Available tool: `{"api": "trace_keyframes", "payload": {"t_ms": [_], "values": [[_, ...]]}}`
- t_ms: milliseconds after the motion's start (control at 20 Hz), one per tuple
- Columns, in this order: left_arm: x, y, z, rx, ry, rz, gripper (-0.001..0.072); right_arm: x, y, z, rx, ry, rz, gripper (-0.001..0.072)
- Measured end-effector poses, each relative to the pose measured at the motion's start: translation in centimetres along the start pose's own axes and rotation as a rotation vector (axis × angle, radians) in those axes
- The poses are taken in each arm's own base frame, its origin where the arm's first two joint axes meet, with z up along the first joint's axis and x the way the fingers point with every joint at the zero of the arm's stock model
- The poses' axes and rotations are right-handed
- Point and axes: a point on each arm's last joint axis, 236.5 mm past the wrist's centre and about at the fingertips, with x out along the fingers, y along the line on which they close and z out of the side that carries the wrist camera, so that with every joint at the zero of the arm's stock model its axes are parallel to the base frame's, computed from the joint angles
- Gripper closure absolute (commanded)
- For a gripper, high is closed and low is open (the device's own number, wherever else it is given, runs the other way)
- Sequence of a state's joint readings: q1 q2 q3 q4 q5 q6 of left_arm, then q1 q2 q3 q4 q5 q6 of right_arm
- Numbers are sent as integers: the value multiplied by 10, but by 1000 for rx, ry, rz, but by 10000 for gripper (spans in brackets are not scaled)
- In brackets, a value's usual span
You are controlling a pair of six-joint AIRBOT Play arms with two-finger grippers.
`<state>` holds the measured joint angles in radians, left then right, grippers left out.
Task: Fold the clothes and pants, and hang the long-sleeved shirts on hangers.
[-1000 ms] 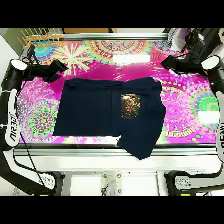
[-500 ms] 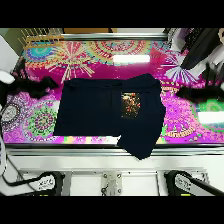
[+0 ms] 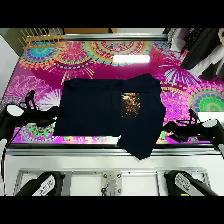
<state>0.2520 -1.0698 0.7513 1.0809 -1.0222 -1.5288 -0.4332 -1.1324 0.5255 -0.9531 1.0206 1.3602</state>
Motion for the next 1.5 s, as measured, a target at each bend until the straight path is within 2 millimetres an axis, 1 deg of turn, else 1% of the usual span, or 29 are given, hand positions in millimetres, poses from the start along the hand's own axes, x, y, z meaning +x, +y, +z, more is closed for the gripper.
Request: {"api": "trace_keyframes", "payload": {"t_ms": [150, 350, 400, 450, 500, 550, 700, 800, 950, 1100, 1350, 1500], "values": [[-1, 1, -8, -5, -15, -4, 28, 17, 17, -8, 12, 23, 67, 58], [-1, 2, -11, -6, -25, -5, 28, 36, 35, -17, -20, 48, 97, 69], [-2, 2, -11, -6, -25, -5, 28, 40, 38, -18, -30, 49, 95, 236], [-2, 2, -12, -7, -27, -7, 28, 44, 38, -20, -50, 48, 85, 480], [-2, 2, -12, -7, -27, -7, 28, 47, 37, -20, -63, 47, 73, 620], [-2, 2, -12, -8, -27, -6, 28, 48, 37, -20, -78, 44, 68, 700], [-2, 8, -14, -38, -19, 17, 28, 49, 41, -21, -98, 41, 72, 700], [-1, 21, -22, -89, 2, 69, 28, 48, 42, -20, -110, 33, 72, 700], [0, 45, -41, -201, 12, 150, 28, 46, 45, -17, -124, 16, 78, 700], [8, 63, -57, -342, -26, 184, 28, 45, 48, -17, -129, 14, 85, 700], [23, 85, -62, -555, -94, 173, 28, 44, 49, -18, -131, 14, 89, 700], [33, 93, -63, -619, -85, 175, 28, 44, 49, -18, -131, 14, 89, 700]]}}
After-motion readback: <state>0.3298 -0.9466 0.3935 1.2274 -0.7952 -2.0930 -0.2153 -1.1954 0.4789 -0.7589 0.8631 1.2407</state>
